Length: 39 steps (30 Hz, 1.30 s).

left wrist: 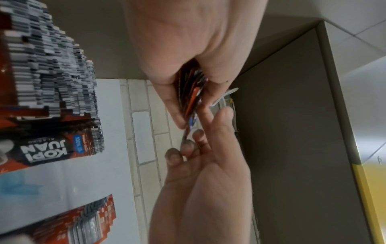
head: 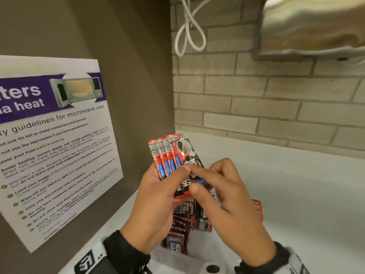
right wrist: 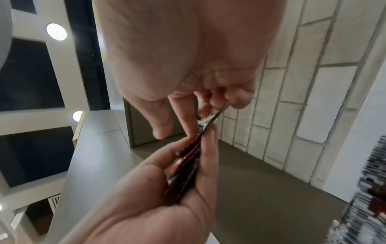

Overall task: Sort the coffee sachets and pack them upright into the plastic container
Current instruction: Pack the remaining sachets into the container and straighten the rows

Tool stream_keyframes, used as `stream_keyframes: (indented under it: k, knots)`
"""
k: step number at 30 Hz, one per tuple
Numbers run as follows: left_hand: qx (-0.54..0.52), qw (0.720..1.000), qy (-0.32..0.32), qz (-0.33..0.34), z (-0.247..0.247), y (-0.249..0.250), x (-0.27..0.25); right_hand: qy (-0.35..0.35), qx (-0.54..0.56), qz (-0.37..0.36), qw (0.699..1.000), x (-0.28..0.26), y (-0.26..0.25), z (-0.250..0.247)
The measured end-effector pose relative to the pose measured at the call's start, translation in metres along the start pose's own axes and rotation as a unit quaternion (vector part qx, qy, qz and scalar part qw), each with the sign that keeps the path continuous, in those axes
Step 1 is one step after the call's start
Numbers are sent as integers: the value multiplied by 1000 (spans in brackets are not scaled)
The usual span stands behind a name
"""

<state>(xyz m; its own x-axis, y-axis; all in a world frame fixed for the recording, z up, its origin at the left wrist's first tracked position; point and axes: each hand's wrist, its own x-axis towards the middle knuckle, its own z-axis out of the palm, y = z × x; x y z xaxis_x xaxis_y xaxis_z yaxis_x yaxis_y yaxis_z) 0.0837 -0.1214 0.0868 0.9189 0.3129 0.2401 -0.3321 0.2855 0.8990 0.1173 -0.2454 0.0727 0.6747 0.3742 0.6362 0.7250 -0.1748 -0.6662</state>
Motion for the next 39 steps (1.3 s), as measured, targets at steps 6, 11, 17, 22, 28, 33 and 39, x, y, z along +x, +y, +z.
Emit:
stream_keyframes:
  k: [6,11,17,22,28,33,39]
  knots:
    - [-11,1000,10,24,4,0,0,33,244,144,958,2,4,-6]
    - [-31,999,6,12,-4,8,-5,70,287,140,945,4,0,-25]
    - [49,998,-27,3,-12,12,-7,160,272,95,944,8,-1,-39]
    - [95,992,-71,-45,-10,-6,-20,157,357,124,913,7,-3,-38]
    - [71,997,-21,-29,-44,12,-10,180,252,160,937,-4,8,-54]
    - [31,999,24,-6,-71,15,-11,65,81,267,958,-11,34,-29]
    - [11,999,23,-19,-89,3,-19,-13,-70,329,942,-9,53,-2]
